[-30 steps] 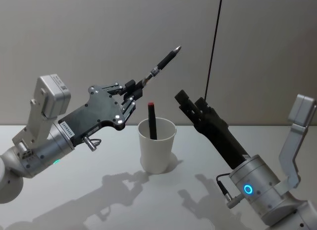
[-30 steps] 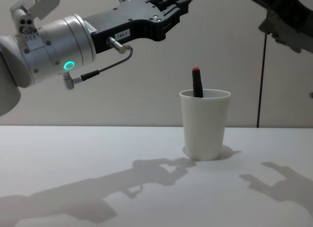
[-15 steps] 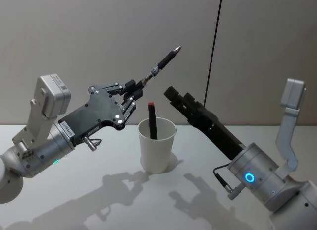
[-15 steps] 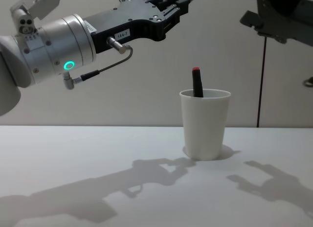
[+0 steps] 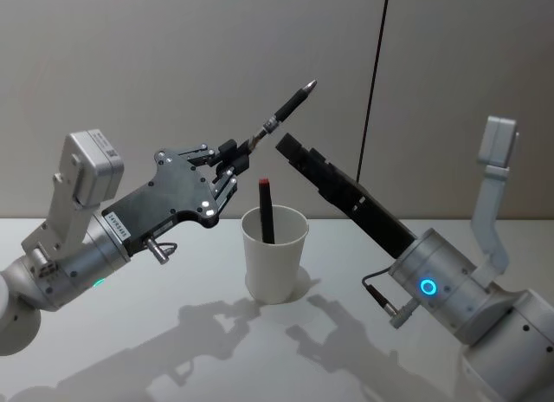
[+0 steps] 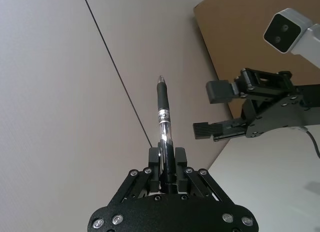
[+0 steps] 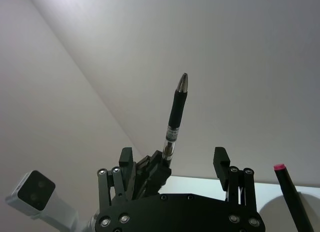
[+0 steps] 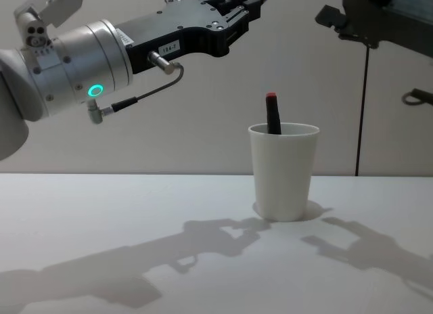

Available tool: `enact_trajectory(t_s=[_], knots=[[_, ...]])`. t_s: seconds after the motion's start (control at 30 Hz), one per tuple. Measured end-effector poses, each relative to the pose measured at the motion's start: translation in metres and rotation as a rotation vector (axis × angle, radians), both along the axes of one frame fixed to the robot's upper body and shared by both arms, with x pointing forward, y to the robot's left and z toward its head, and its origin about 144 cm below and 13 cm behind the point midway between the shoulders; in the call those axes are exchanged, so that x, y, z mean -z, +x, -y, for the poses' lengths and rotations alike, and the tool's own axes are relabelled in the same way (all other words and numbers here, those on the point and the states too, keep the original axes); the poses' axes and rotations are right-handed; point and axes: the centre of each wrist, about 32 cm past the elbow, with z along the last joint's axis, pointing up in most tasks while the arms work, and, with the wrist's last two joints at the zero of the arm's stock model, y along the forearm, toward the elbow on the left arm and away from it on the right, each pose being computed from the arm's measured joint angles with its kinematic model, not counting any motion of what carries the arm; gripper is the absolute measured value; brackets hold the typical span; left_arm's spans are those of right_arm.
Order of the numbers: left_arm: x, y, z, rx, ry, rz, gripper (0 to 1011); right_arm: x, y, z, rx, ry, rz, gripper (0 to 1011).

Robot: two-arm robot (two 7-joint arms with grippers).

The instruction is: Place the pen into the pen holder.

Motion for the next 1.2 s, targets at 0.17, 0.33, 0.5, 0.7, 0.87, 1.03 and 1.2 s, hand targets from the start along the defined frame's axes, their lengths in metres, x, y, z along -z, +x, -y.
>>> enact_trajectory(t_s=[0.17, 0.33, 0.5, 0.7, 0.87, 1.03, 1.2], knots=[[0.000, 0.000, 0.000, 0.000, 0.000, 0.000, 192, -0.001, 0.007, -0.005, -0.008, 0.015, -0.008, 1001], [0.000, 0.000, 0.000, 0.000, 0.000, 0.000, 192, -0.001, 0.013, -0.010, -0.007, 0.027, -0.014, 1001], [0.000, 0.000, 0.000, 0.000, 0.000, 0.000, 192, 0.000, 0.019, -0.016, -0.001, 0.041, -0.017, 1001], [0.000, 0.000, 0.000, 0.000, 0.000, 0.000, 192, -0.001, 0.025, -0.022, 0.006, 0.053, -0.016, 1001], [0.000, 0.000, 0.000, 0.000, 0.000, 0.000, 192, -0.002, 0.030, -0.027, 0.003, 0.057, -0.018, 1001], [0.000, 0.000, 0.000, 0.000, 0.000, 0.000, 192, -0.003, 0.033, -0.029, 0.000, 0.057, -0.021, 1001], [0.000, 0.000, 0.000, 0.000, 0.000, 0.000, 193, -0.004, 0.036, -0.032, -0.004, 0.057, -0.021, 1001]])
